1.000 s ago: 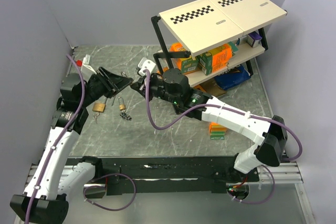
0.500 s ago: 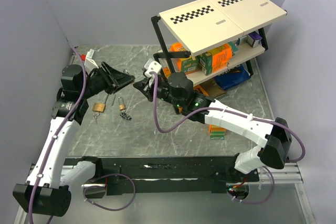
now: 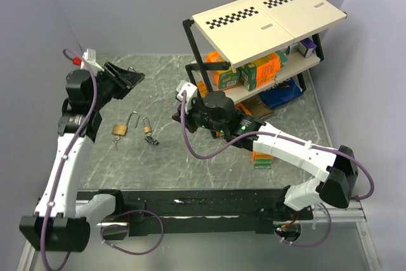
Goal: Lock with the key
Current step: Remove the key from the lock, then place the lock at the center of the board, then place the key at the center of the board.
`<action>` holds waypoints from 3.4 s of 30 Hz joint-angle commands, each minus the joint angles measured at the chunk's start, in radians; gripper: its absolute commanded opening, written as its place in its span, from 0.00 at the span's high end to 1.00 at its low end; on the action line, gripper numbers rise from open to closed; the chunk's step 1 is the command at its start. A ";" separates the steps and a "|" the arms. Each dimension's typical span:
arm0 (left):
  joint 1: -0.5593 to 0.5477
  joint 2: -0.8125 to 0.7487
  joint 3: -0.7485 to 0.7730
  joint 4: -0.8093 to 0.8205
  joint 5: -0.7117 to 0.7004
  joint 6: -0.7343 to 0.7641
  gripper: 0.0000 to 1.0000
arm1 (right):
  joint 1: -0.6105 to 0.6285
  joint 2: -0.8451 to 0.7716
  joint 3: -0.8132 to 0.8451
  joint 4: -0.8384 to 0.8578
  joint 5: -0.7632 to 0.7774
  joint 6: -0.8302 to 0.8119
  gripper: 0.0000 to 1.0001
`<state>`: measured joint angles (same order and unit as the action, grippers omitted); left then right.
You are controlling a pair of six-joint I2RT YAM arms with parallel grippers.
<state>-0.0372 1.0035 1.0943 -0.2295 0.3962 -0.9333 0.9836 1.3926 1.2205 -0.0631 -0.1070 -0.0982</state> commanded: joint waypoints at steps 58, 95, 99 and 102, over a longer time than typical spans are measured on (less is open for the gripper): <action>0.035 0.836 0.551 -0.322 0.193 0.574 0.19 | -0.010 -0.127 0.017 -0.047 -0.154 -0.094 1.00; -0.006 -0.008 -0.212 0.421 0.558 -0.048 0.54 | 0.009 0.109 0.209 0.118 0.021 0.040 1.00; -0.024 0.018 -0.206 0.389 0.526 -0.033 0.58 | 0.007 0.108 0.211 0.118 0.020 0.037 1.00; -0.030 0.020 -0.224 0.435 0.520 -0.065 0.65 | 0.007 0.106 0.208 0.121 0.016 0.034 1.00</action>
<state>-0.0536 1.0168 0.8783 0.1558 0.9543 -0.9722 0.9855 1.4956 1.3888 0.0055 -0.0933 -0.0681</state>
